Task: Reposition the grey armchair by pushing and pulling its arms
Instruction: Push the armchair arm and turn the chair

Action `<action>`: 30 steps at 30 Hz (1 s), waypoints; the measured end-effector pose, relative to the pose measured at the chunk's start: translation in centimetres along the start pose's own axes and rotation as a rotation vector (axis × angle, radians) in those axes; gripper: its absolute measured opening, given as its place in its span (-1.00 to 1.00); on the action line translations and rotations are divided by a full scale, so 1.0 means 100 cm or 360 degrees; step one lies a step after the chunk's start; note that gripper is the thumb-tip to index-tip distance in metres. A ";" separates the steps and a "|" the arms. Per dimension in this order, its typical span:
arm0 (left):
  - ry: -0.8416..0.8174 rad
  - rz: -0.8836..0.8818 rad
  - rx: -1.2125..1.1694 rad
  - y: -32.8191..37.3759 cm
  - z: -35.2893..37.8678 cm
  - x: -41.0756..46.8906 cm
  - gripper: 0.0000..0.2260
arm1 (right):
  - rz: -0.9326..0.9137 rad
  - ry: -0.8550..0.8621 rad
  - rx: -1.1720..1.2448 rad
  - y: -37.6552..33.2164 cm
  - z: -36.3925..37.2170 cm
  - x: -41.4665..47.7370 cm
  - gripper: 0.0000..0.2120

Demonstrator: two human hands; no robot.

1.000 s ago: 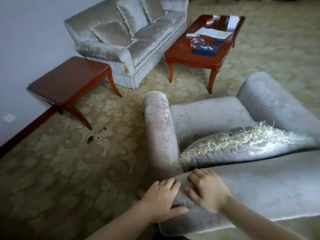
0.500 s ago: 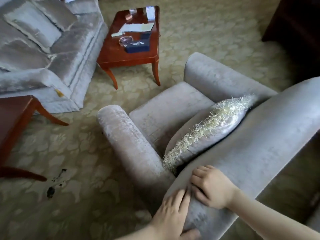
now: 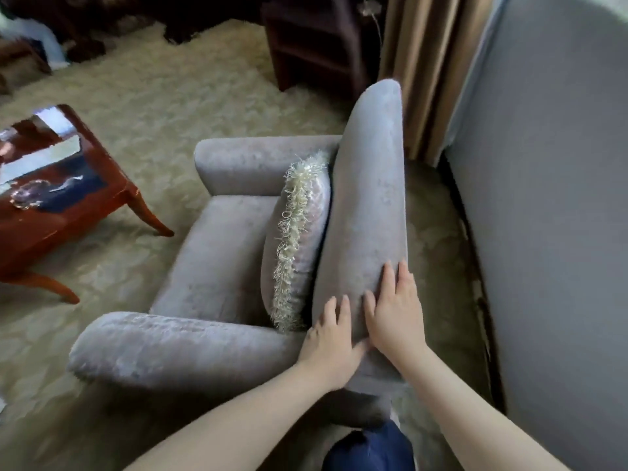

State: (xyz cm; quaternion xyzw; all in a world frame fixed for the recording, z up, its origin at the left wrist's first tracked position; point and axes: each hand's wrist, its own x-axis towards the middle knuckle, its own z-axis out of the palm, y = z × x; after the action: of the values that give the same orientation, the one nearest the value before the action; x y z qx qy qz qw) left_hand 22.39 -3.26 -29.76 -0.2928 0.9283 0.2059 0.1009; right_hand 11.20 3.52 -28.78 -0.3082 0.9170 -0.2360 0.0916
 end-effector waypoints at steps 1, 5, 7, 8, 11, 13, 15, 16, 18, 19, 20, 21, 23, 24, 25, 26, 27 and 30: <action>0.0034 0.0049 0.0080 -0.005 -0.003 0.001 -0.32 | 0.0106 -0.0021 0.0089 0.000 0.003 -0.019 -0.38; 0.0251 0.0139 -0.0071 -0.014 -0.024 0.015 -0.65 | 0.0554 -0.0012 0.0332 -0.004 0.009 -0.062 -0.38; 0.0362 0.0389 0.0055 -0.006 -0.038 0.034 -0.76 | 0.0604 0.0046 0.0281 -0.008 0.010 -0.060 -0.38; 0.0414 0.0528 0.0094 0.002 -0.045 0.043 -0.80 | 0.0611 0.0060 0.0265 -0.009 0.009 -0.057 -0.38; 0.0512 0.0974 0.0227 0.031 -0.057 0.064 -0.86 | 0.0633 0.0048 0.0219 -0.009 0.012 -0.055 -0.41; 0.0387 0.1287 0.0407 0.050 -0.055 0.075 -0.78 | 0.0641 0.0040 0.0258 -0.009 0.012 -0.057 -0.45; 0.0053 0.1453 0.0669 0.064 -0.049 0.088 -0.65 | 0.0647 0.0046 0.0348 -0.005 0.011 -0.057 -0.48; -0.0136 0.1443 0.0821 0.069 -0.048 0.094 -0.59 | 0.0651 0.0070 0.0419 -0.003 0.011 -0.057 -0.49; -0.0244 0.1420 0.1030 0.073 -0.047 0.102 -0.53 | 0.0656 0.0128 0.0522 -0.001 0.010 -0.058 -0.53; -0.0233 0.1433 0.1067 0.074 -0.047 0.104 -0.52 | 0.0661 0.0164 0.0546 -0.002 0.010 -0.059 -0.55; -0.0218 0.1449 0.1070 0.073 -0.046 0.103 -0.52 | 0.0666 0.0210 0.0554 -0.003 0.009 -0.060 -0.57; -0.0200 0.1468 0.1058 0.072 -0.046 0.103 -0.53 | 0.0671 0.0267 0.0547 -0.006 0.010 -0.061 -0.58; -0.0188 0.1504 0.1050 0.070 -0.044 0.103 -0.55 | 0.0686 0.0371 0.0505 -0.009 0.011 -0.062 -0.57; -0.0187 0.1524 0.1051 0.069 -0.044 0.104 -0.55 | 0.0706 0.0397 0.0478 -0.011 0.010 -0.062 -0.57; -0.0189 0.1548 0.1050 0.069 -0.045 0.105 -0.56 | 0.0741 0.0408 0.0448 -0.014 0.011 -0.062 -0.59; -0.0189 0.1576 0.1056 0.069 -0.046 0.106 -0.57 | 0.0806 0.0411 0.0418 -0.017 0.012 -0.060 -0.64; -0.0184 0.1605 0.1073 0.068 -0.046 0.108 -0.58 | 0.0906 0.0411 0.0377 -0.021 0.013 -0.058 -0.72; -0.0129 0.1706 0.1152 0.064 -0.042 0.111 -0.61 | 0.1299 0.0450 0.0179 -0.037 0.018 -0.050 -0.79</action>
State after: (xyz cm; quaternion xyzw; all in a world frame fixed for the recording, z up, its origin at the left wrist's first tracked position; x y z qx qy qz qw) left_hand 9.37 -5.89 -27.37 0.2719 0.9519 -0.0874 0.1113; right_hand 17.62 3.32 -28.40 0.1206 0.9529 -0.2699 0.0675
